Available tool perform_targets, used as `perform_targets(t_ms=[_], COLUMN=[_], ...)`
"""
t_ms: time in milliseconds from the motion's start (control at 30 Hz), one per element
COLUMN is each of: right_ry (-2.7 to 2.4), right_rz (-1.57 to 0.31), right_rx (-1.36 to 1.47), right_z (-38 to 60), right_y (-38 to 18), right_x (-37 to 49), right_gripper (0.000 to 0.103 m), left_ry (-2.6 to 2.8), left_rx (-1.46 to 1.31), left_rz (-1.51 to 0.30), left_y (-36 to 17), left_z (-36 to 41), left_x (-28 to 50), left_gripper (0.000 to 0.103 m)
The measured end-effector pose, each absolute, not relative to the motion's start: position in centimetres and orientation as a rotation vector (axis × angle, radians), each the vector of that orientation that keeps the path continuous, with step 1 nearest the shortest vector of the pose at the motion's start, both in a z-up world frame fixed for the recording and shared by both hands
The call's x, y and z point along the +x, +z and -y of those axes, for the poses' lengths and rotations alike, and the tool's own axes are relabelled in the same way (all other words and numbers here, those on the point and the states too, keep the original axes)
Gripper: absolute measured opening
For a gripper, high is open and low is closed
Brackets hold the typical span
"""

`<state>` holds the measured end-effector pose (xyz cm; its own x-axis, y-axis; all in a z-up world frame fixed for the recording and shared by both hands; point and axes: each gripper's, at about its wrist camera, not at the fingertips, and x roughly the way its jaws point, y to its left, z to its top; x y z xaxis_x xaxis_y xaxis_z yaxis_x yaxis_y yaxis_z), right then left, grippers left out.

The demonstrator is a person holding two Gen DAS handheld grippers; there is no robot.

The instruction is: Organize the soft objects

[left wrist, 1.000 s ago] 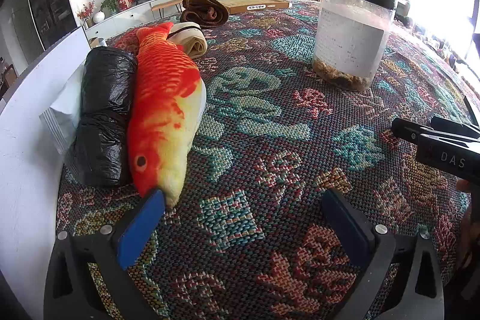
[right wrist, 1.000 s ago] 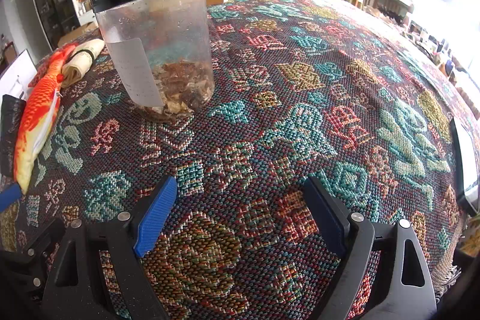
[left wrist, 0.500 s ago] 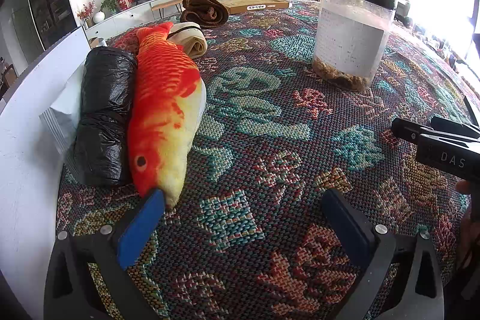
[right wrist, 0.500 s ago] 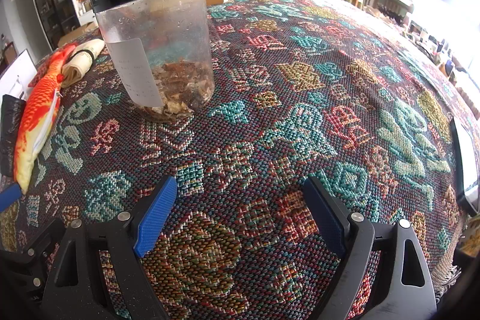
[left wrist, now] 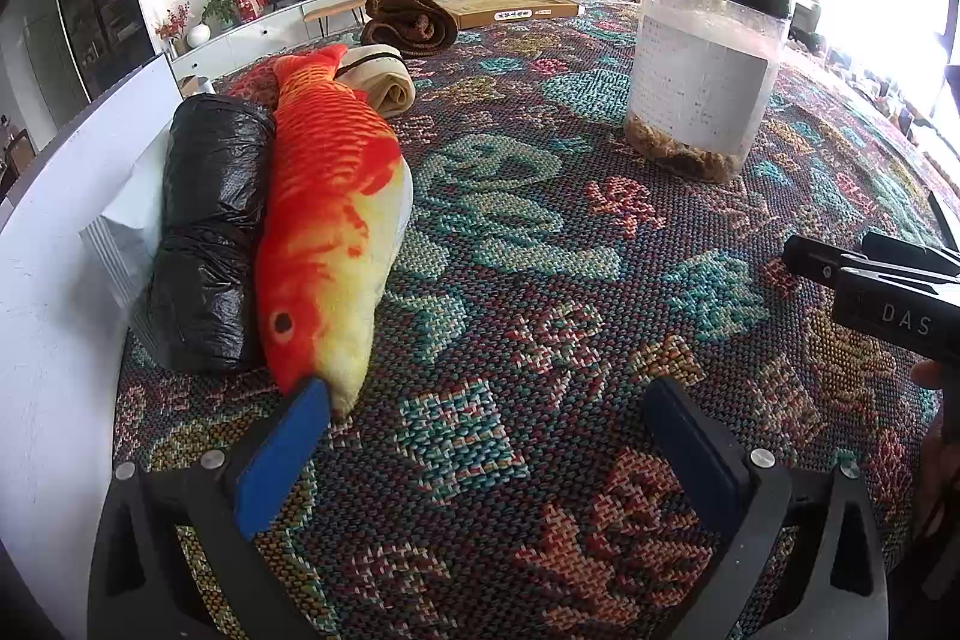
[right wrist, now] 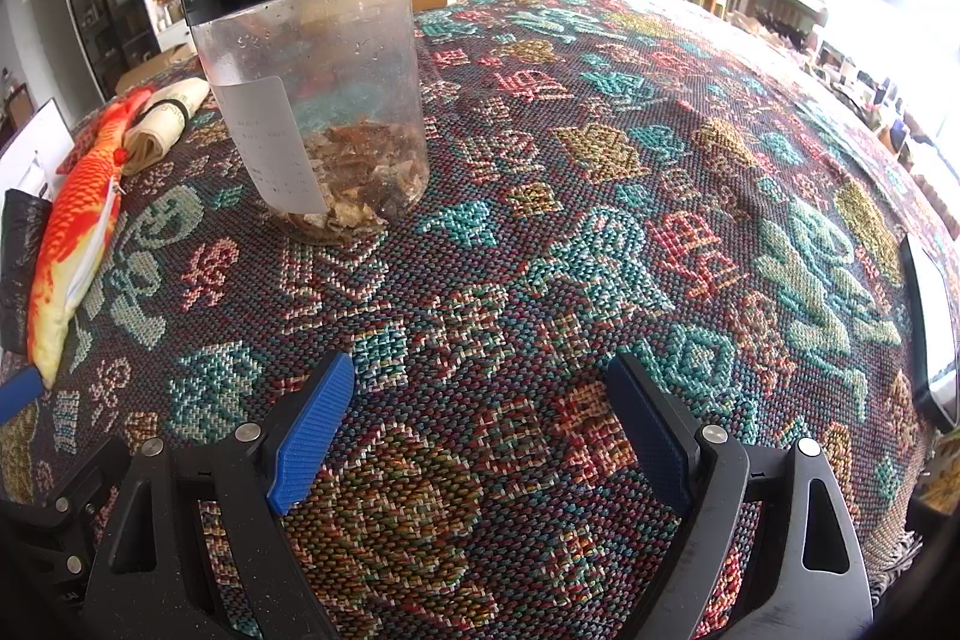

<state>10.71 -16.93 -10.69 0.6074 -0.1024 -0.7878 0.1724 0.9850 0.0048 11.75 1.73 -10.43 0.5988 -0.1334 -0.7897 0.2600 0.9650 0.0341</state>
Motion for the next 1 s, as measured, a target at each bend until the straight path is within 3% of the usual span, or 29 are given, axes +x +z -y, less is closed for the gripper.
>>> perform_targets(t_ms=[1000], right_ry=[-0.157], right_rz=[-0.904], right_rx=[0.082], right_z=[17.1], right_y=[-10.7], right_x=[10.8], right_gripper=[0.089], left_ry=[-0.215], left_rx=[0.101], left_rz=[-0.966], left_y=[-10.4], left_z=[-2.5], left_x=[10.0], left_gripper=[0.103])
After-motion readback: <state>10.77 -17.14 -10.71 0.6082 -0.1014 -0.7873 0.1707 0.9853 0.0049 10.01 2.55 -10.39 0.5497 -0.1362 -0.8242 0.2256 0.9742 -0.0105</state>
